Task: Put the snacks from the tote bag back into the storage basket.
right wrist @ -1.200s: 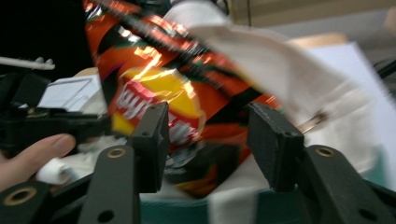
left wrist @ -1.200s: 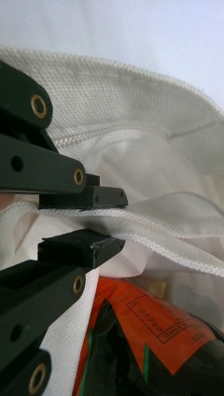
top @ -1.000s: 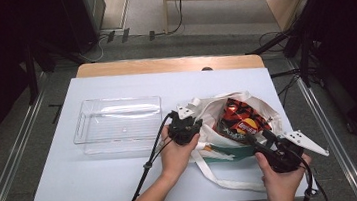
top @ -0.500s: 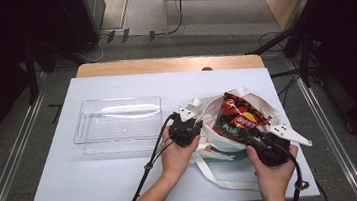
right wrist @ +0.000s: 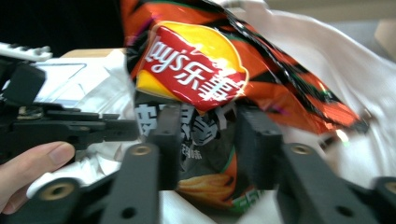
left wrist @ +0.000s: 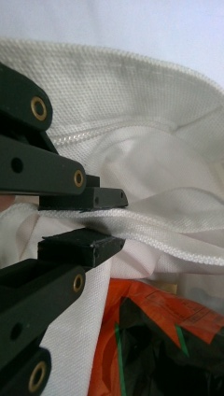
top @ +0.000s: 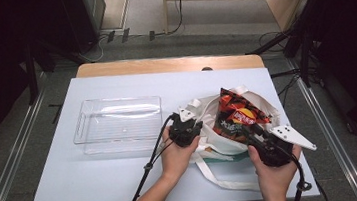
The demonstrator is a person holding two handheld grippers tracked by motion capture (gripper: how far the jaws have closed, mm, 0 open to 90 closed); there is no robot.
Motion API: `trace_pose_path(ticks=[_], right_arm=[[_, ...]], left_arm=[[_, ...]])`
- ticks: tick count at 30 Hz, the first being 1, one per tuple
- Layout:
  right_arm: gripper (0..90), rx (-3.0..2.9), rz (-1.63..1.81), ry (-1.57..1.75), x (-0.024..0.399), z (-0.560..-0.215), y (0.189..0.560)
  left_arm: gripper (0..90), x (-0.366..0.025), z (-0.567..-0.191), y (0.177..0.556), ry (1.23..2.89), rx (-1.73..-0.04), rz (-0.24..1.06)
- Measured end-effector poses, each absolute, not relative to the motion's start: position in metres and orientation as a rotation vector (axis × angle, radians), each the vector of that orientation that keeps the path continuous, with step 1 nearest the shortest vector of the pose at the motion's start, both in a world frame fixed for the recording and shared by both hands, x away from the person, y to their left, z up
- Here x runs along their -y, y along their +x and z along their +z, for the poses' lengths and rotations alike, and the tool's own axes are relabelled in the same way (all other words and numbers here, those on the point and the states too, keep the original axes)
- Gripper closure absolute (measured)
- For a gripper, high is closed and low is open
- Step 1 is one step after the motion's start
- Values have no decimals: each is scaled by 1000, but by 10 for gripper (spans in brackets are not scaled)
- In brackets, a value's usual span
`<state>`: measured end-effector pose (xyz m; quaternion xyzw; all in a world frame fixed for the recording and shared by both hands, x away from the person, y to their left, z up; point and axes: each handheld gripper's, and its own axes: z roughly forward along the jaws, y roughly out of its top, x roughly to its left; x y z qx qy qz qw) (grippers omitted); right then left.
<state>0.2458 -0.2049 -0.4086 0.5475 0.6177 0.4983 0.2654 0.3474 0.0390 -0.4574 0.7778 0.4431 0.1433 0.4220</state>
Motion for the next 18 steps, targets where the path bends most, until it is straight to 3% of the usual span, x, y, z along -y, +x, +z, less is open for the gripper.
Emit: trace_pose_path(ticks=[6, 10, 14, 18], right_arm=[[269, -1693, 1432, 1572, 215, -412, 249], [192, -1645, 1535, 1605, 219, -404, 254], [299, -1585, 1494, 1677, 213, -401, 260], [574, -1534, 1537, 1728, 213, -405, 266]], left_arm=[[803, -39, -458, 347, 1948, -1110, 362], [803, -39, -458, 347, 1949, -1107, 365], [805, -37, -459, 346, 1962, -1093, 384], [807, -36, -460, 345, 1965, -1092, 395]])
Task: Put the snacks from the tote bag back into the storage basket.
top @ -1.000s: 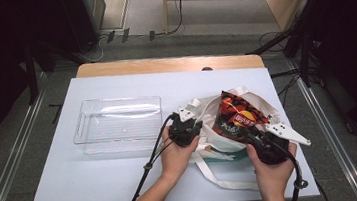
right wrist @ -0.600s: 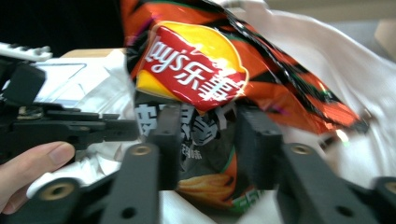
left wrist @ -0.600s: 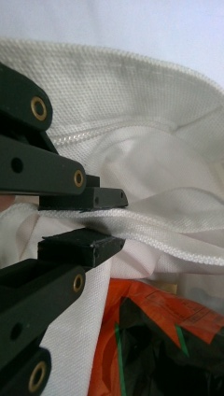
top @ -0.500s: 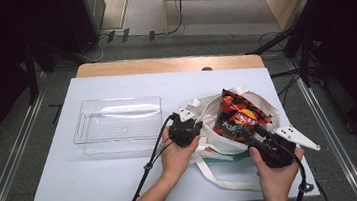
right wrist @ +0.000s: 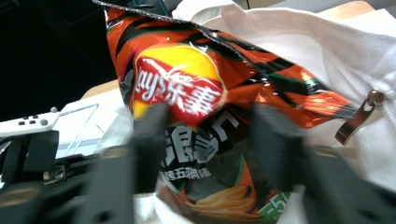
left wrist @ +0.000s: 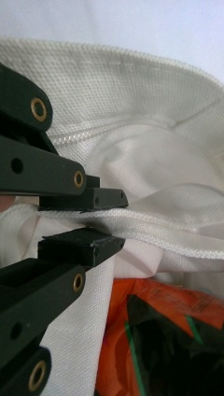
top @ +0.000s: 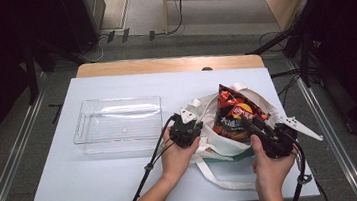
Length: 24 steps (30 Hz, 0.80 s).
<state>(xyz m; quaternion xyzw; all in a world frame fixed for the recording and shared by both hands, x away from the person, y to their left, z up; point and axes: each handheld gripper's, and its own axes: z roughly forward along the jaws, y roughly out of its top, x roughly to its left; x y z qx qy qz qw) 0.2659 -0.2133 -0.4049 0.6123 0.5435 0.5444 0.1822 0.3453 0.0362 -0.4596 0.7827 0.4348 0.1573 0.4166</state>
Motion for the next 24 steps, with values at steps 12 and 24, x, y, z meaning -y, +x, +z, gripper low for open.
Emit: trace_pose_path(ticks=[12, 24], right_arm=[[900, -1703, 1399, 1108, 178, -390, 247], [395, -1672, 1225, 1542, 192, -412, 262]], left_arm=[[808, -36, -461, 345, 1969, -1092, 395], [806, -37, -461, 345, 1960, -1103, 378]])
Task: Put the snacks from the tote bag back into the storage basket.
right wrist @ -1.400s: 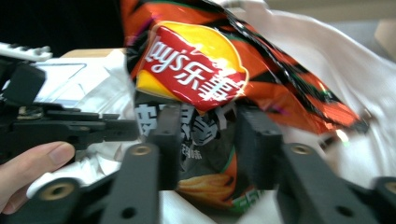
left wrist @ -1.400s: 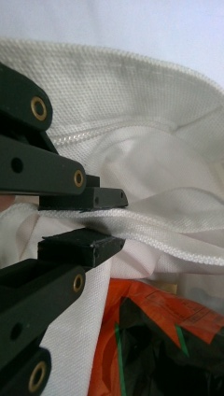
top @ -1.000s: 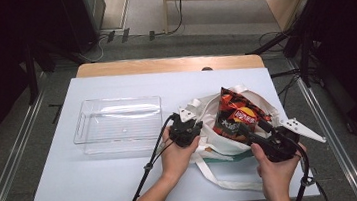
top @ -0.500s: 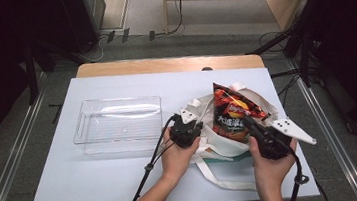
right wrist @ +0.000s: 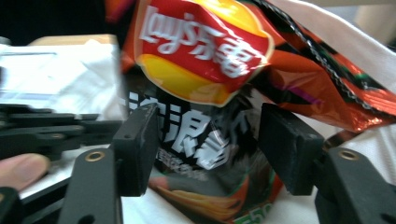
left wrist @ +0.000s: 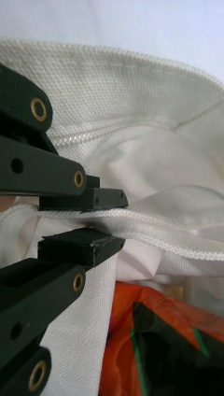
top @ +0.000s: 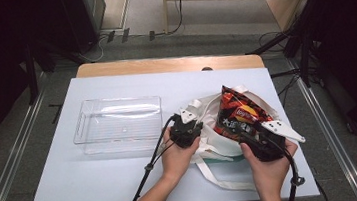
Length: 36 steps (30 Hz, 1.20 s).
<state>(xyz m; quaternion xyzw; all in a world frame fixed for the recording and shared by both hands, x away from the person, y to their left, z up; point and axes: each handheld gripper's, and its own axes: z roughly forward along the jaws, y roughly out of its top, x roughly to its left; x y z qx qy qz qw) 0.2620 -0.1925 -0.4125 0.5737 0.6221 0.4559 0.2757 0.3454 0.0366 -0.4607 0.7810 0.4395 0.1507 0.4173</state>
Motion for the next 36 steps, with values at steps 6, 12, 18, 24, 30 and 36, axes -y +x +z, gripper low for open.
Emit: trace_pose_path(ticks=[6, 12, 18, 24, 30, 36], right_arm=[[691, -1684, 1232, 1518, 195, -412, 266], [824, -1713, 1194, 1464, 193, -410, 268], [846, -1678, 1252, 1389, 190, -402, 259], [874, -1618, 1311, 1332, 192, -388, 250], [883, -1610, 1340, 1289, 190, -374, 246], [889, -1580, 1407, 1267, 190, -362, 243]], left_arm=[[806, -35, -461, 344, 1969, -1090, 400], [804, -35, -461, 344, 1967, -1092, 402], [804, -35, -460, 344, 1969, -1089, 411], [802, -34, -460, 343, 1970, -1089, 417], [794, -34, -460, 344, 1965, -1091, 408], [757, -35, -459, 344, 1965, -1081, 391]])
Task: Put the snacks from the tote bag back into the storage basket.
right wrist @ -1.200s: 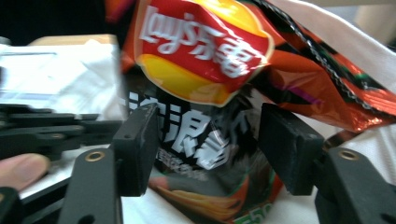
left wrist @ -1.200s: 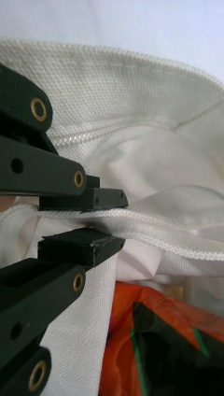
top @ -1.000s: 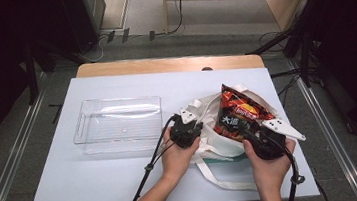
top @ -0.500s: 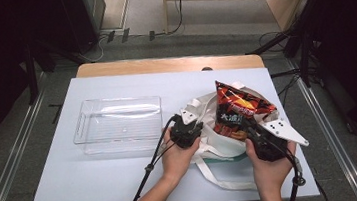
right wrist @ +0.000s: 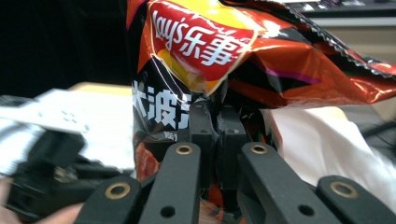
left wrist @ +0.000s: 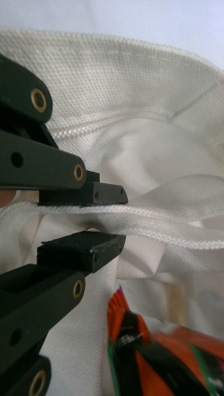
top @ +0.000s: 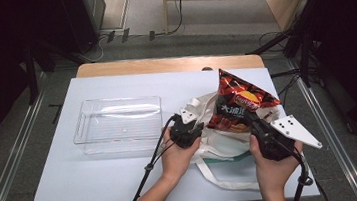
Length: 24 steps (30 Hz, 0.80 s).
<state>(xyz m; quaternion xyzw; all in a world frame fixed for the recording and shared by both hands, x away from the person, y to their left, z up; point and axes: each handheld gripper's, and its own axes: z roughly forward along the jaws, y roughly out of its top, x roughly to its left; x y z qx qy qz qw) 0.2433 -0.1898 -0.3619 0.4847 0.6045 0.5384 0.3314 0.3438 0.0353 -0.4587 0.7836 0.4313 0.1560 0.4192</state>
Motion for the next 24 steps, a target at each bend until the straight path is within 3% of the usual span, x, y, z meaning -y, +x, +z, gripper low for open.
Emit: trace_pose_path(ticks=[9, 24], right_arm=[[891, -1575, 1356, 1222, 185, -343, 235], [893, -1602, 1358, 1229, 185, -355, 230]], left_arm=[[617, -46, -439, 328, 1898, -1039, 349], [533, -86, -386, 305, 1766, -890, 322]])
